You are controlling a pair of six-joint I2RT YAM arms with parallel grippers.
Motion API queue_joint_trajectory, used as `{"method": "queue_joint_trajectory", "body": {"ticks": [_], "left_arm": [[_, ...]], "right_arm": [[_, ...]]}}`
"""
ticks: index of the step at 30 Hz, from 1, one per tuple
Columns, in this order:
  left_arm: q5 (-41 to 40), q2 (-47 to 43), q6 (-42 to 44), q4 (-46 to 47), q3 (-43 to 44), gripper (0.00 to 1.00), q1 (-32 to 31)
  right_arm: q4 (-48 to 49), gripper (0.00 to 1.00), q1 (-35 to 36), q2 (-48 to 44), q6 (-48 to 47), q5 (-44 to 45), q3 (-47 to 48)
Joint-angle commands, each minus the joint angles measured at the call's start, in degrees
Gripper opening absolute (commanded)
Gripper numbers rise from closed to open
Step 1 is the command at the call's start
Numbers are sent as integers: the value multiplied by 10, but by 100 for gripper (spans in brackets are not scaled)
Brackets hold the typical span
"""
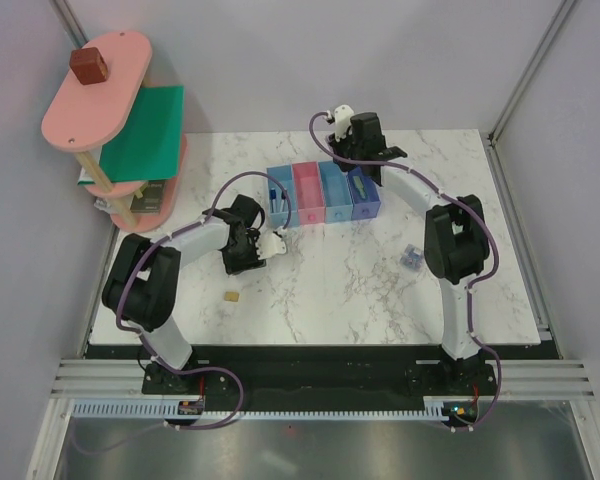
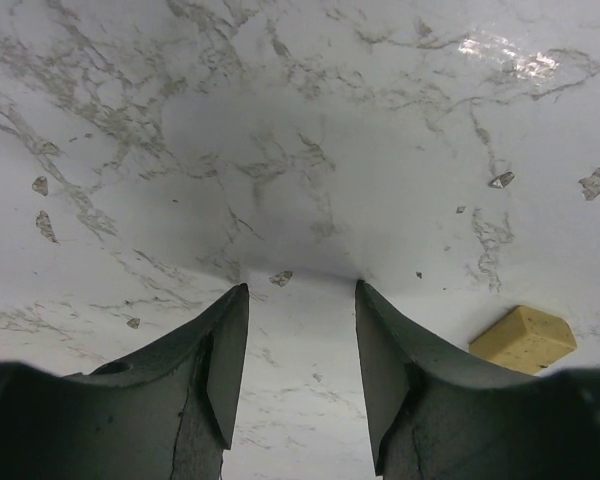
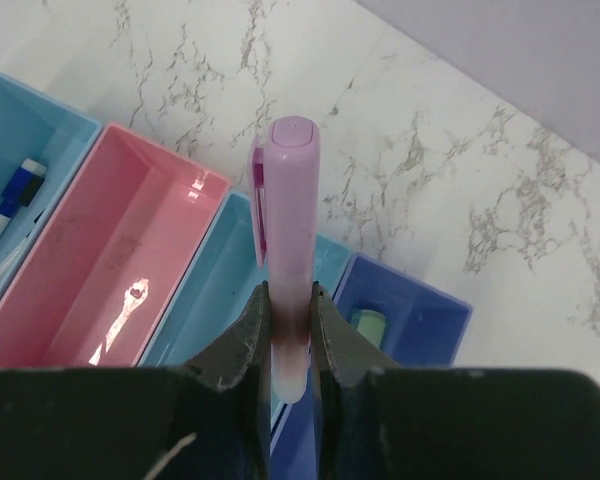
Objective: Sort the stationery into containers
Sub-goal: Place the stationery in the storage box.
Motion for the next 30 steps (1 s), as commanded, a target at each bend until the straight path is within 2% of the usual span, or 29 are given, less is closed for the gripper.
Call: {"method": "queue_joint_trajectory", "body": {"ticks": [1,12,20,30], "left_arm": [[4,-4,21,5,19,55,0],[12,-55,14,-30,0,57,0],[20,-64,-6,-29,-26,57,0],[30,-41,-17,-24,-35,57,0]], "right_arm": [[12,10,3,-13,22,-16,-26],[1,9,28,-58,-1,-16,-84],[6,9,61,-61,-7,45,-28],[7,9,81,-69,-11,36,-34]]}}
